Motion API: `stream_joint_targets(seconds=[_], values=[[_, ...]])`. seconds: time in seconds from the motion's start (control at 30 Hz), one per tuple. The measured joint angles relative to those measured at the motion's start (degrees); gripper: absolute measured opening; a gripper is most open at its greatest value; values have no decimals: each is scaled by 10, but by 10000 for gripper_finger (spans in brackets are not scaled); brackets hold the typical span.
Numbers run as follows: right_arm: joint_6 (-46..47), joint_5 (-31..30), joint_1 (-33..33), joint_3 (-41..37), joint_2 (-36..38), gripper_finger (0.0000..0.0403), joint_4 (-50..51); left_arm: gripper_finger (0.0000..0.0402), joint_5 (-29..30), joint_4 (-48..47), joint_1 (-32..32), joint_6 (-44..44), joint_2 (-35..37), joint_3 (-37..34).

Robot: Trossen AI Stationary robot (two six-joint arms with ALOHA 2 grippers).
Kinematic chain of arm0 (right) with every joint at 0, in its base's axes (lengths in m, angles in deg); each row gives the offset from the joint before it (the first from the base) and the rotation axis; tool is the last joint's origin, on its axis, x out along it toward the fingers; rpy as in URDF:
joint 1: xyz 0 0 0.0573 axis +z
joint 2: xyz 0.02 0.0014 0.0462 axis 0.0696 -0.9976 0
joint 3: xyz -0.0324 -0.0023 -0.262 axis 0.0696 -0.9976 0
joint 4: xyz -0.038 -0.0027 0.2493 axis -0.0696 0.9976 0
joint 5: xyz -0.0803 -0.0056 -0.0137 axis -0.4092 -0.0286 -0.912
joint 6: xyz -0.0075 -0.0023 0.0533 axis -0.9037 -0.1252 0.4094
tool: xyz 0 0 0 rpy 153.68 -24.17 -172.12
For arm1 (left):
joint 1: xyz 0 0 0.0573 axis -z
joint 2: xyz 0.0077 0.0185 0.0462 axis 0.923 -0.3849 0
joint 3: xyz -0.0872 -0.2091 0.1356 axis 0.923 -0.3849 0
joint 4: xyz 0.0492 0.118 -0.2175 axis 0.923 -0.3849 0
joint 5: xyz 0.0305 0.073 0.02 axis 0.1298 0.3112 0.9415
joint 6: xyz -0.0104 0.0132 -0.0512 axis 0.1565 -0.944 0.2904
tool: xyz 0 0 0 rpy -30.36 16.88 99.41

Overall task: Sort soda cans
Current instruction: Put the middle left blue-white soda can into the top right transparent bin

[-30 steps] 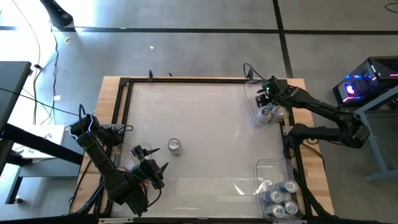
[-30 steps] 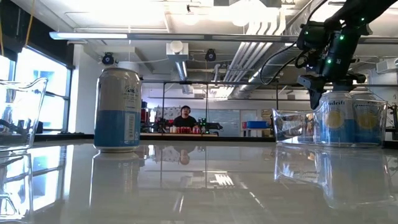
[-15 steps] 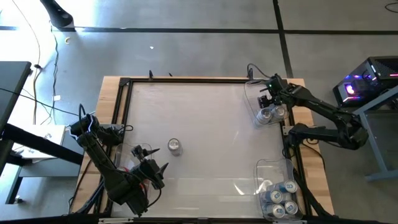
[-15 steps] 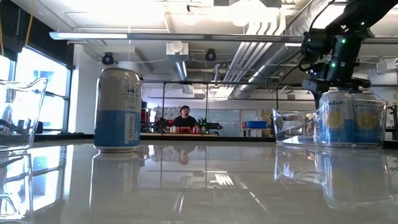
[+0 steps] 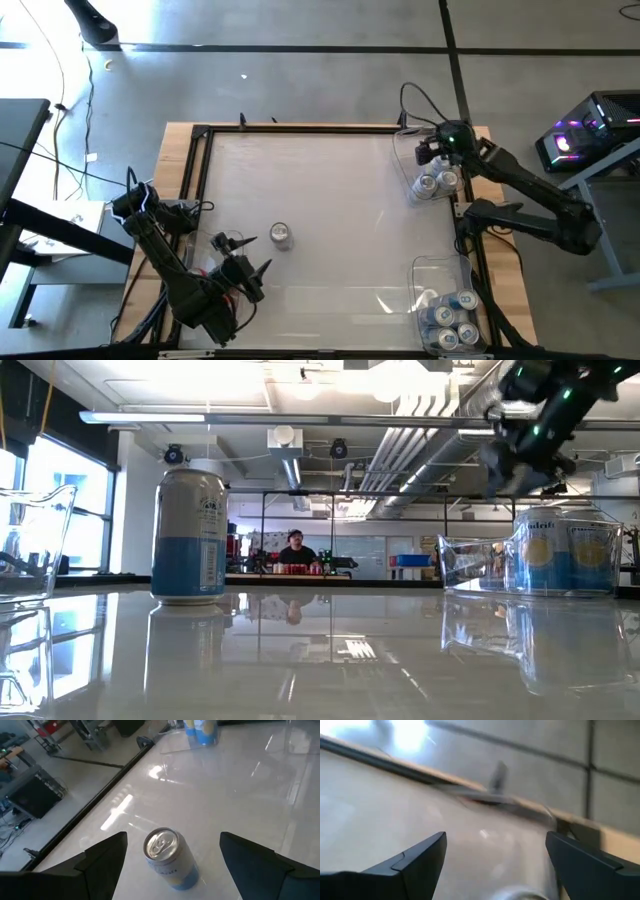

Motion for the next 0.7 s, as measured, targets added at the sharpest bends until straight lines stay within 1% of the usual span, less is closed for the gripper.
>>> stream_joint_targets(seconds=[0.1, 0.2, 0.27, 0.33, 0.4, 0.5, 0.6, 0.7], values=[[5, 0, 70, 0, 43, 337, -45, 314, 4, -1, 13, 32, 27, -34], [29, -1, 164, 0, 72, 337, -109, 314, 4, -2, 36, 84, 72, -88], [41, -2, 240, -4, 74, 337, -163, 314, 5, -1, 52, 125, 109, -127], [42, -15, 323, -13, 59, 337, -238, 314, 6, 4, 67, 157, 145, -168], [30, -41, 404, -20, 26, 337, -326, 314, 6, 23, 78, 169, 178, -207], [-23, -73, 504, -21, -53, 337, -468, 314, 4, 70, 85, 160, 220, -255], [-105, -82, 569, -21, -151, 337, -614, 314, 4, 121, 87, 124, 245, -288], [-150, -83, 597, -19, -248, 337, -731, 314, 4, 148, 87, 108, 255, -303]])
